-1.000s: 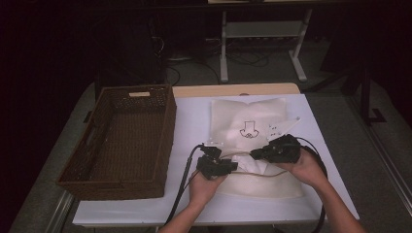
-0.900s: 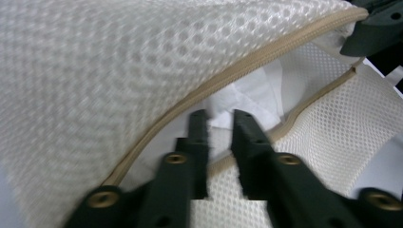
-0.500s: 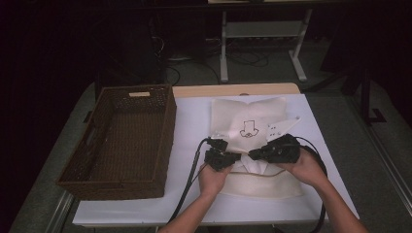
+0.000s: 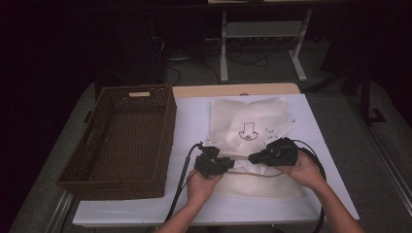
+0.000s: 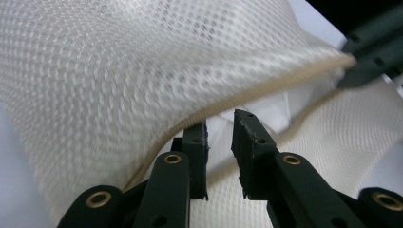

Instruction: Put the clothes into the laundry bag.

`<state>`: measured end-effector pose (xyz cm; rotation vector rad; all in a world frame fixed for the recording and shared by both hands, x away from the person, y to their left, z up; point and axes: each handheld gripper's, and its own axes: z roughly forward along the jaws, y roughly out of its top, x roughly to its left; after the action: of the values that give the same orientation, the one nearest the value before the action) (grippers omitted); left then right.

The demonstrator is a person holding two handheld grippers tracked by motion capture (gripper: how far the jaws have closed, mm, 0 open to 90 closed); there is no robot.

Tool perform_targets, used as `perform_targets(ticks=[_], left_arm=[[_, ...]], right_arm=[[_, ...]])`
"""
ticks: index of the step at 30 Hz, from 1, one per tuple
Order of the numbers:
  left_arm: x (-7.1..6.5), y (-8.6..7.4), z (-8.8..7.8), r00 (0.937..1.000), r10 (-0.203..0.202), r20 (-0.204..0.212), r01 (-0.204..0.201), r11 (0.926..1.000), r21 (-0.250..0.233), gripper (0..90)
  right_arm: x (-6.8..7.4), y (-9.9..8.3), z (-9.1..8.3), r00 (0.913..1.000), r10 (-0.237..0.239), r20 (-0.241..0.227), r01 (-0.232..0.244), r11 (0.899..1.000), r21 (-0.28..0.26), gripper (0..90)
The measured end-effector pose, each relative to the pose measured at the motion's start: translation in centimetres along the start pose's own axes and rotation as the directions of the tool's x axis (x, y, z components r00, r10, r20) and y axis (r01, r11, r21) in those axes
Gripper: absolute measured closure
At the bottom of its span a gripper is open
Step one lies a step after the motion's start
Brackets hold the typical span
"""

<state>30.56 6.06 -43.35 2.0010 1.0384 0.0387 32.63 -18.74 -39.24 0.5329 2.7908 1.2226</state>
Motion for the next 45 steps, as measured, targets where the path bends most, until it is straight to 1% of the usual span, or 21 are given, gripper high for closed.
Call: perform_targets(ticks=[4,5,7,11,14,17,19,22,25,28,30,31,33,35,36,37,38,40,42,43,45], left_arm=[[0.2,-0.2,-1.1,0.9993,-0.004,0.038,0.003,0.9999,0.016,69.6],[0.4,-0.3,-1.2,0.9988,-0.001,0.049,0.000,0.9995,0.033,68.6],[0.7,-0.4,-1.6,0.9981,-0.004,0.062,0.001,0.9994,0.035,67.2],[1.0,-0.2,-2.1,0.9975,-0.002,0.070,0.000,0.9995,0.031,65.7],[1.4,0.0,-2.3,0.9971,-0.013,0.075,0.010,0.9994,0.032,63.1],[1.9,0.1,-2.4,0.9999,0.016,-0.001,-0.016,0.9996,0.024,56.6],[2.6,0.0,-2.4,0.9995,-0.010,-0.029,0.010,0.9998,0.018,50.8],[3.5,-0.1,-2.3,0.9966,-0.032,-0.075,0.034,0.9993,0.017,44.4],[4.6,-0.6,-2.2,0.9935,-0.080,-0.082,0.083,0.9959,0.036,42.4],[5.2,-1.1,-2.0,0.9904,-0.131,-0.043,0.134,0.9893,0.059,43.8],[5.5,-1.4,-1.8,0.9884,-0.151,-0.019,0.152,0.9853,0.078,46.9],[5.5,-1.5,-1.8,0.9878,-0.155,-0.016,0.156,0.9850,0.074,47.8],[5.7,-1.6,-1.7,0.9859,-0.167,-0.001,0.167,0.9826,0.082,56.0],[5.7,-1.6,-1.8,0.9884,-0.151,-0.011,0.152,0.9845,0.087,63.5],[5.7,-1.6,-1.8,0.9889,-0.148,-0.010,0.149,0.9851,0.087,69.0],[5.7,-1.6,-1.9,0.9896,-0.144,-0.006,0.144,0.9857,0.087,72.1],[5.7,-1.6,-1.9,0.9903,-0.139,-0.001,0.139,0.9868,0.084,76.4],[5.6,-1.6,-2.2,0.9919,-0.127,-0.004,0.127,0.9891,0.074,81.4],[5.4,-1.5,-2.4,0.9926,-0.121,0.003,0.121,0.9903,0.068,83.1],[5.3,-1.5,-2.6,0.9909,-0.133,0.021,0.131,0.9895,0.060,83.2],[5.2,-1.4,-3.2,0.9898,-0.134,0.049,0.132,0.9903,0.045,83.3]], right_arm=[[-0.1,-0.3,0.1,1.0000,0.003,0.003,-0.003,1.000,0.005,86.8],[-0.1,-0.4,0.2,1.0000,0.004,0.004,-0.004,1.000,0.011,86.8],[-0.3,-0.8,0.5,0.9999,0.009,0.007,-0.009,1.000,0.027,86.8],[-0.4,-1.9,1.6,0.9994,0.033,0.003,-0.033,0.996,0.078,86.7],[-0.5,-2.4,2.1,0.9990,0.044,-0.003,-0.044,0.995,0.091,86.5],[-0.7,-3.0,2.1,0.9981,0.060,-0.012,-0.059,0.994,0.090,85.7],[-0.6,-3.0,1.7,0.9979,0.063,-0.013,-0.062,0.995,0.076,83.8],[-0.6,-3.0,0.8,0.9971,0.075,-0.010,-0.075,0.996,0.040,75.3],[-1.0,-3.6,-0.1,0.9946,0.104,-0.001,-0.104,0.994,0.012,69.0],[-1.2,-4.5,-0.9,0.9922,0.125,0.006,-0.125,0.992,-0.003,65.6],[-0.9,-5.0,-0.9,0.9935,0.113,0.011,-0.113,0.993,0.020,61.9],[-0.8,-5.2,-0.8,0.9941,0.108,0.013,-0.108,0.994,0.030,60.5],[-0.5,-5.5,-0.5,0.9959,0.088,0.023,-0.089,0.995,0.055,60.4],[-0.4,-5.5,-0.2,0.9959,0.085,0.031,-0.087,0.994,0.068,64.7],[-0.3,-5.5,-0.2,0.9969,0.069,0.039,-0.071,0.995,0.071,70.9],[-0.3,-5.6,-0.1,0.9971,0.062,0.043,-0.066,0.995,0.072,74.0],[-0.3,-5.5,-0.1,0.9968,0.062,0.050,-0.066,0.994,0.086,80.7],[-0.4,-5.7,0.0,0.9976,0.056,0.042,-0.060,0.993,0.101,89.6],[-0.6,-5.9,-0.1,0.9972,0.064,0.039,-0.068,0.992,0.106,89.8],[-0.7,-5.9,-0.2,0.9970,0.067,0.039,-0.071,0.992,0.105,89.8],[-1.0,-6.2,-0.4,0.9959,0.077,0.049,-0.081,0.991,0.110,89.9]])
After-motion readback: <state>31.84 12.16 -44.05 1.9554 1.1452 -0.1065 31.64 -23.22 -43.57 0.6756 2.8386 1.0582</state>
